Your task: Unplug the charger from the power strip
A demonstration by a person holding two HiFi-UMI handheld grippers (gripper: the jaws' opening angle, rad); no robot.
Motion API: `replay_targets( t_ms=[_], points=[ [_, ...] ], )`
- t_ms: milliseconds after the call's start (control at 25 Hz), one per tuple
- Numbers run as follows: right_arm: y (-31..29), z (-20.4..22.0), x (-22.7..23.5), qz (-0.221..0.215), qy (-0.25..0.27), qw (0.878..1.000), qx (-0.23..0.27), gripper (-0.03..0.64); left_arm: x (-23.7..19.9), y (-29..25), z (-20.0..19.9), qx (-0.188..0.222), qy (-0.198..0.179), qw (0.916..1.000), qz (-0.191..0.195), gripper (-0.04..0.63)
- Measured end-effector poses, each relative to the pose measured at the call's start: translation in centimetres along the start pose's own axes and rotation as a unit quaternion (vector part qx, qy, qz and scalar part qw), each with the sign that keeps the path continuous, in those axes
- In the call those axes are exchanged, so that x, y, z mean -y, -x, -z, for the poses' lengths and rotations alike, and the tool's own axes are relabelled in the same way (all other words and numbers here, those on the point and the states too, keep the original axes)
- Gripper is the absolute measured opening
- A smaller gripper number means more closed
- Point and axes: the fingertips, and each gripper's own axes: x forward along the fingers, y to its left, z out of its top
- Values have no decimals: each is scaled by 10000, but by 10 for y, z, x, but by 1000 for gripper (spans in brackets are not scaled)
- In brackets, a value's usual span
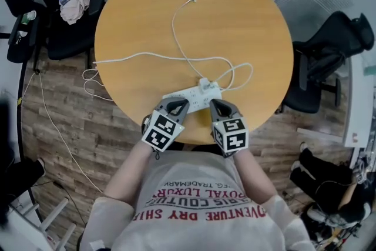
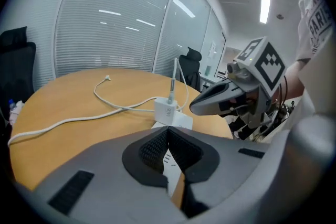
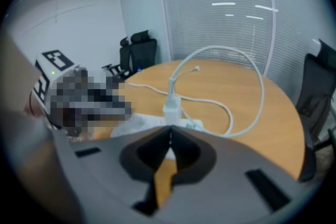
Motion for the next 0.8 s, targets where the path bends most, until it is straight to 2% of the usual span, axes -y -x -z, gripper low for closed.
replay_targets(
  t_ms=[80, 240, 280, 320, 360, 560, 800],
  points=[
    [-9, 3, -2, 30, 16, 9999, -139, 23, -8, -14, 10, -229, 122, 9997, -44, 34],
    [-22, 4, -2, 128, 42, 9994, -306, 30, -11, -32, 23, -561, 125, 9983, -4, 34],
    [-25, 4, -1, 129, 48, 9994, -328, 69, -10, -35, 26, -639, 160, 9978, 18, 34],
    [-29, 4, -2, 119, 57, 9993, -364, 155, -10, -38, 30, -715, 194, 9972, 21, 34],
    [-32, 4, -3, 114, 66, 9991, -413, 175, -11, -39, 33, -778, 212, 9967, 1, 34],
    [-51, 1, 0, 250, 48, 9979, -594, 183, -13, -42, 38, -968, 92, 9951, -150, 34],
    [-73, -3, 7, 358, -117, 9960, -809, 184, -12, -42, 37, -969, 56, 9952, -147, 34]
  ],
)
